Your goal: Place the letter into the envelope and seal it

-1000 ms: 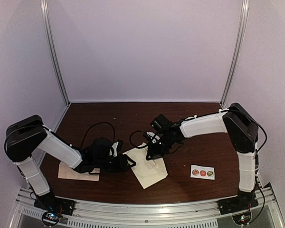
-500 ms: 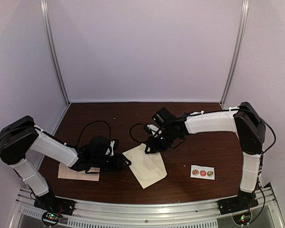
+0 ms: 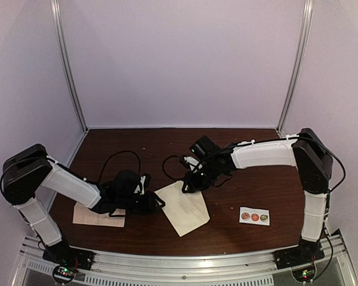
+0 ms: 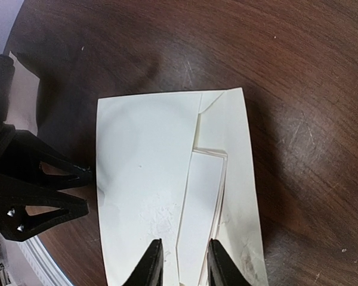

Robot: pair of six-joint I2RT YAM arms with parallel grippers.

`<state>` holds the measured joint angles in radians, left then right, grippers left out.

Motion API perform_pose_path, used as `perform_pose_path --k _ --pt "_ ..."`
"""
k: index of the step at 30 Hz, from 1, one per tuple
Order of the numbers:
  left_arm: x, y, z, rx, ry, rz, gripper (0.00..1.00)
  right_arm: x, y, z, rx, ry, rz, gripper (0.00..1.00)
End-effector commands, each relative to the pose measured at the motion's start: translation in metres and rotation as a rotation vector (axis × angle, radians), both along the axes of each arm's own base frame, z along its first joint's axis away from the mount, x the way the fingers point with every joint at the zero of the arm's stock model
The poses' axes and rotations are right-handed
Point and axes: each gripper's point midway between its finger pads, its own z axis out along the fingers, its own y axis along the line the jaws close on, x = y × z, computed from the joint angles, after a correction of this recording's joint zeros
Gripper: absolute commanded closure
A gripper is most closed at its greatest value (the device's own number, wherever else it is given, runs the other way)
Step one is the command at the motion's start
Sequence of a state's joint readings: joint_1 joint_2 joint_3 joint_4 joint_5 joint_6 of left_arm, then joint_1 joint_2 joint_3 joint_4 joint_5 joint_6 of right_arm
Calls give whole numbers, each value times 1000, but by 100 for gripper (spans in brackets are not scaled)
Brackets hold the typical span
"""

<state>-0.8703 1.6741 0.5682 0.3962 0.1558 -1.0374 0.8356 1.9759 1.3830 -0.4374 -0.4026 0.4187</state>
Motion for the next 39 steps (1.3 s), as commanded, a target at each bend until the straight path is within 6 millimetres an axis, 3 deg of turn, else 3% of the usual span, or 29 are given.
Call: perform_pose_path --k 1,22,39 --pt "3 3 -10 32 3 2 64 1 0 -15 -32 -1 -8 73" --pt "1 3 -18 37 21 -4 64 -9 7 -35 -50 36 19 70" --pt "-1 0 -22 28 34 -15 64 -22 33 -36 -13 47 69 71"
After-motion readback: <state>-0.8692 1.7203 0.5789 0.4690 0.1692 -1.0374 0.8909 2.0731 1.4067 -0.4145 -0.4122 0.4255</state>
